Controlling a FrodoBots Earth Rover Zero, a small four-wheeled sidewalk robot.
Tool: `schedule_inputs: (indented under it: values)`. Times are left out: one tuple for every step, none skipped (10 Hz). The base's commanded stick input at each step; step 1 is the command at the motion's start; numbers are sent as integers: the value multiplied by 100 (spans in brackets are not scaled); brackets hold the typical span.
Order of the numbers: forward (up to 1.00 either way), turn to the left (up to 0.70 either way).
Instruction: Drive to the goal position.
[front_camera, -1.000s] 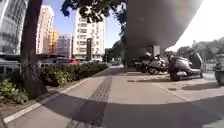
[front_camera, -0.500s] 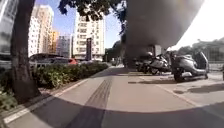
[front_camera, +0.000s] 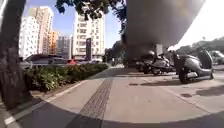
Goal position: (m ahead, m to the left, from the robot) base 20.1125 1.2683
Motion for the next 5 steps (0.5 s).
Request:
schedule_inputs:
  values:
    - [45,0]
    - [45,0]
    - [45,0]
    - [45,0]
    - [45,0]
